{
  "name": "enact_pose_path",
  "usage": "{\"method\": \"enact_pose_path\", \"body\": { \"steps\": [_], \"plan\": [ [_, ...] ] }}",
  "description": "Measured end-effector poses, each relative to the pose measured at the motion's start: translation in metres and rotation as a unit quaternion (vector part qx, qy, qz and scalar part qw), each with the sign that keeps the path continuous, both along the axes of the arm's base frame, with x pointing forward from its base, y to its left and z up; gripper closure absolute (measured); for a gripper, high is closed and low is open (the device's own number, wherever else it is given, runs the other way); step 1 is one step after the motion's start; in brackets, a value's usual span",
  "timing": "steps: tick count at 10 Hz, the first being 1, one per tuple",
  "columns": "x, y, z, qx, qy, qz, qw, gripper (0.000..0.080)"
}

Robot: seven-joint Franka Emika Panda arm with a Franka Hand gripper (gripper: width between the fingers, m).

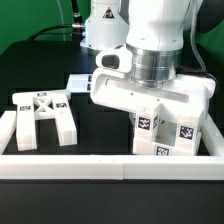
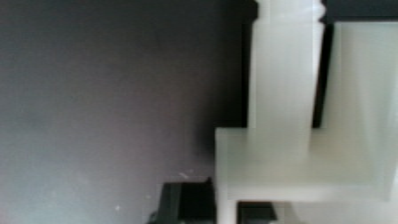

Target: Assemble chair

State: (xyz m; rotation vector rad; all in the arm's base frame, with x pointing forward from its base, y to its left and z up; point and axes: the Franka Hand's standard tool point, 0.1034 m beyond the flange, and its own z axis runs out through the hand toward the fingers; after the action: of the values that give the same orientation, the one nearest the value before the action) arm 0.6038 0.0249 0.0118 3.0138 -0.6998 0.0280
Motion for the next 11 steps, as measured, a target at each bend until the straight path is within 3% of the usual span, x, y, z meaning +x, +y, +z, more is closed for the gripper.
{"method": "enact_pose_path", "body": {
  "steps": [3, 7, 9, 11],
  "plan": [
    [0.002, 0.000, 0.017, 0.005, -0.005, 0.010, 1.000, 0.0764],
    [0.005, -0.011, 0.064, 0.022, 0.003, 0.032, 0.999, 0.0764],
    [0.001, -0.012, 0.061, 0.023, 0.015, 0.030, 0.999, 0.0764],
    [-0.006, -0.016, 0.061, 0.032, 0.066, 0.028, 0.997, 0.0764]
  ]
}}
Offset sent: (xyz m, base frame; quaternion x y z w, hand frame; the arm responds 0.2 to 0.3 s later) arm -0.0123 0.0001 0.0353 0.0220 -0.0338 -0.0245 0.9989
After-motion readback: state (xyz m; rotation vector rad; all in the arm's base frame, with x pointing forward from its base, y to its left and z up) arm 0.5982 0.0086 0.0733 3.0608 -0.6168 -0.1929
